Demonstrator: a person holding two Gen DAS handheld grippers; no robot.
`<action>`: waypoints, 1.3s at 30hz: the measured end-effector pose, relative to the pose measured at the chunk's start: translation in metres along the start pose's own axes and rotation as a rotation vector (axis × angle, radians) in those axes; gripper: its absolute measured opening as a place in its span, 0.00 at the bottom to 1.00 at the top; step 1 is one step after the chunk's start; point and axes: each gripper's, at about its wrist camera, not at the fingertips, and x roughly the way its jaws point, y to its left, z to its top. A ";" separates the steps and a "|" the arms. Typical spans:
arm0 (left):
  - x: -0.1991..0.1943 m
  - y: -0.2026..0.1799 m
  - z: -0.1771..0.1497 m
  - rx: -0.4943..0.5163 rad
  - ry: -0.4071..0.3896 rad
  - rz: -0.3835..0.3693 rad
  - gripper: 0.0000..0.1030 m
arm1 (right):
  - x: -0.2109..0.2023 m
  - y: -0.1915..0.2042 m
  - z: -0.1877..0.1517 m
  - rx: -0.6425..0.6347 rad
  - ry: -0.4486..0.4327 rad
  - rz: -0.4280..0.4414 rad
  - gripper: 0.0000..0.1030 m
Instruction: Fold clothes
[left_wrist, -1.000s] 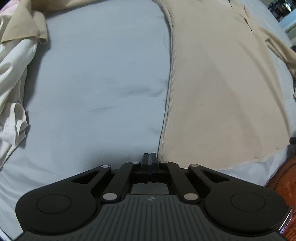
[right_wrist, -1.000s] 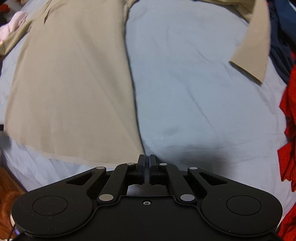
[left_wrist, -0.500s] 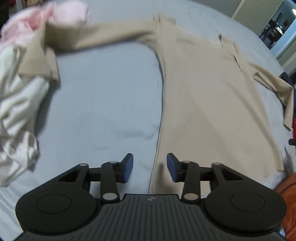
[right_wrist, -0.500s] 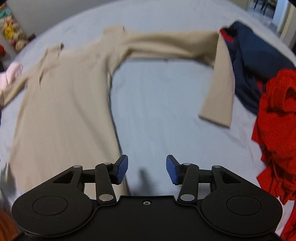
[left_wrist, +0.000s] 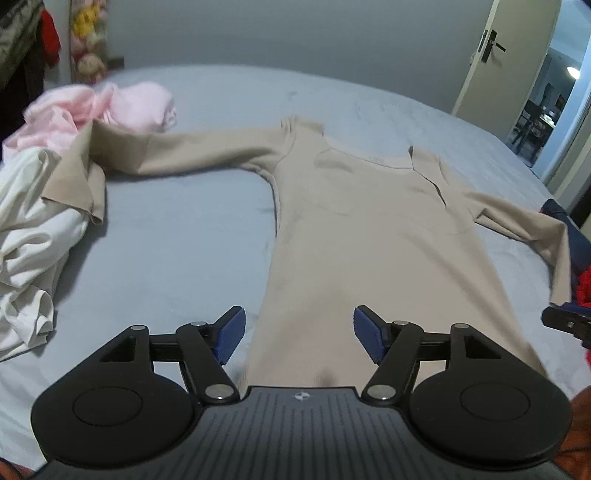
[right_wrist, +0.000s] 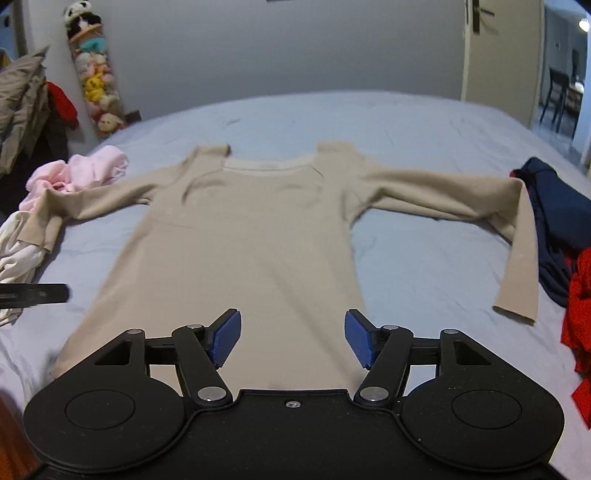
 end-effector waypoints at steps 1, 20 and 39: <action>0.001 -0.003 -0.002 0.004 -0.005 0.012 0.64 | -0.001 0.006 -0.006 0.012 -0.009 0.004 0.61; -0.018 -0.021 0.031 0.103 -0.035 0.058 0.66 | -0.008 0.031 -0.054 0.055 -0.073 0.019 0.62; -0.053 -0.110 0.007 0.107 -0.066 0.081 0.67 | -0.011 0.024 -0.046 0.102 -0.091 0.053 0.62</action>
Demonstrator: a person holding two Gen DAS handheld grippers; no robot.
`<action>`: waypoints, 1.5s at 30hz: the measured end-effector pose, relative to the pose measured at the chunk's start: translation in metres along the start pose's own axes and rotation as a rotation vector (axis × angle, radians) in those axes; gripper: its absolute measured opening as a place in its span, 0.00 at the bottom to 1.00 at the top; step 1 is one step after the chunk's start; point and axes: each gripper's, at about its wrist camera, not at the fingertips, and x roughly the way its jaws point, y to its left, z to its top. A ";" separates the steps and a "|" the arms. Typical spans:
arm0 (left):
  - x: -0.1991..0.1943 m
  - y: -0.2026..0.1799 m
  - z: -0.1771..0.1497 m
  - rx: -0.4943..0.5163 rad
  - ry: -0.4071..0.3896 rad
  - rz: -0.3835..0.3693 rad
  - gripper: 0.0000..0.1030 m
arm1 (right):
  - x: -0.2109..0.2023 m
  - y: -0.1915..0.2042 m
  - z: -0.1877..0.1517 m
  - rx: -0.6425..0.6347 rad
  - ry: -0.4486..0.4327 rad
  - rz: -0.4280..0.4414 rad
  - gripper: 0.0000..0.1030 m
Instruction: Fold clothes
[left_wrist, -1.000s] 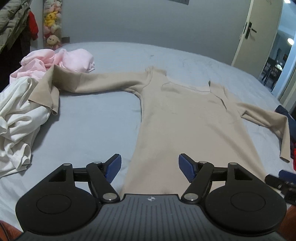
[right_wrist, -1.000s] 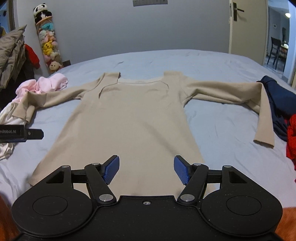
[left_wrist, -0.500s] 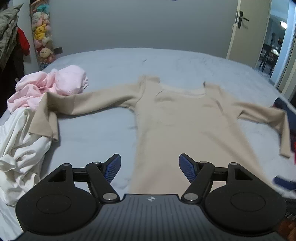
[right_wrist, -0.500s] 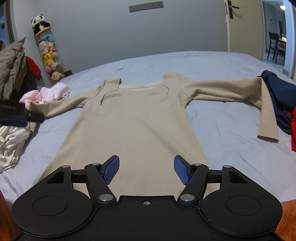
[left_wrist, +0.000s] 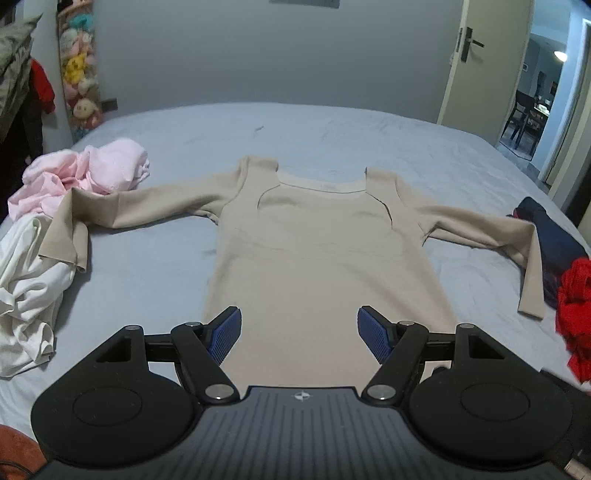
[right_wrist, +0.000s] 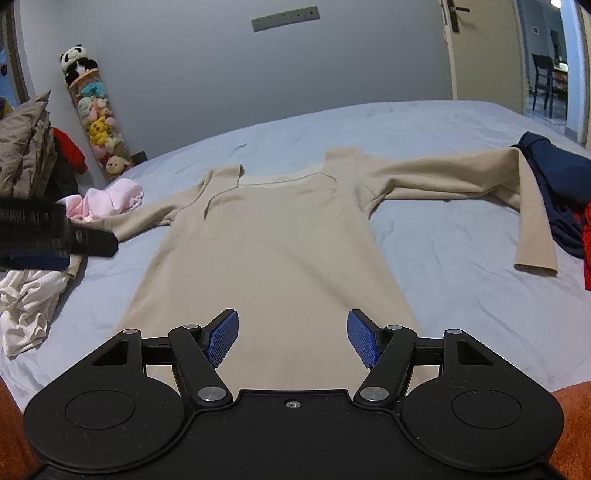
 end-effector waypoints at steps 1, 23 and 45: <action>0.002 0.000 -0.006 0.006 -0.003 0.003 0.67 | -0.001 0.002 0.000 -0.010 -0.001 -0.002 0.62; 0.039 0.034 -0.054 0.042 0.029 0.002 0.67 | -0.005 0.019 -0.014 -0.080 -0.002 -0.076 0.62; 0.045 0.042 -0.055 -0.012 0.029 -0.008 0.72 | 0.006 0.017 -0.016 -0.091 0.038 -0.088 0.62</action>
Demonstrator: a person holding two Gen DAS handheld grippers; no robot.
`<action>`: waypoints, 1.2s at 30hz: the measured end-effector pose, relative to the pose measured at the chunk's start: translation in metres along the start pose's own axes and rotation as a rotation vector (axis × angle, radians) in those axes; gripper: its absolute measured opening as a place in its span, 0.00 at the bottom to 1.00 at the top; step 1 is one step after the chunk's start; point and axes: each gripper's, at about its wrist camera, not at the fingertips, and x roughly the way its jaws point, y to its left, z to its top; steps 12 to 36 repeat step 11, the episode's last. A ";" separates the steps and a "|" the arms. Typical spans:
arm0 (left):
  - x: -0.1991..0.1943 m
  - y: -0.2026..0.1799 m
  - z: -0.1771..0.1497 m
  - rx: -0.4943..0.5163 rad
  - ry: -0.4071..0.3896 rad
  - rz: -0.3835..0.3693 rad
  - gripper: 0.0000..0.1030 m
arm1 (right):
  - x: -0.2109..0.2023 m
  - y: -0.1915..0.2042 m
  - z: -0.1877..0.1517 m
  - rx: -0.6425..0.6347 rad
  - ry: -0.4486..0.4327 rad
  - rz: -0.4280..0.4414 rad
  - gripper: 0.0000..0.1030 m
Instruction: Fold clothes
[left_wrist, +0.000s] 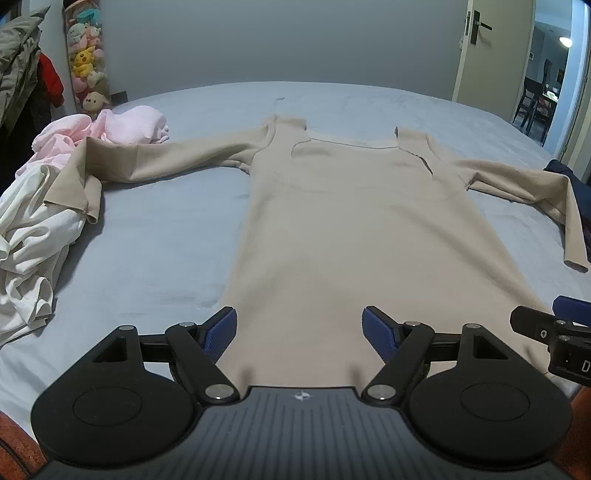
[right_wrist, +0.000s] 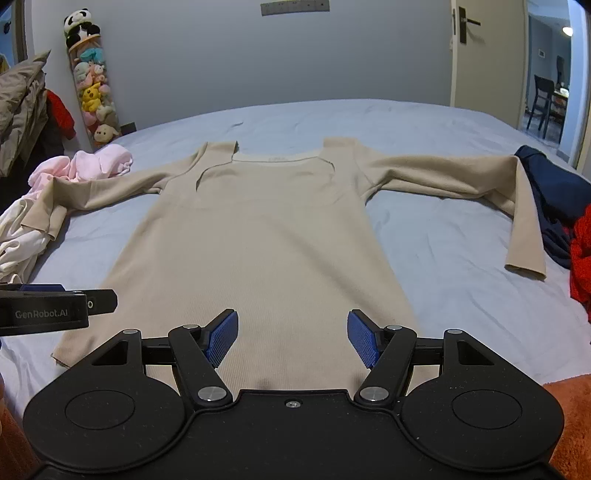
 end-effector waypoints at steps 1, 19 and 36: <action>0.000 0.000 0.000 0.002 0.001 0.000 0.72 | 0.000 0.000 0.000 0.000 0.002 0.001 0.62; -0.001 -0.001 -0.001 -0.002 -0.004 0.009 0.72 | 0.001 0.000 0.000 -0.002 0.004 0.001 0.62; -0.001 -0.001 -0.001 -0.002 -0.004 0.009 0.72 | 0.001 0.000 0.000 -0.002 0.004 0.001 0.62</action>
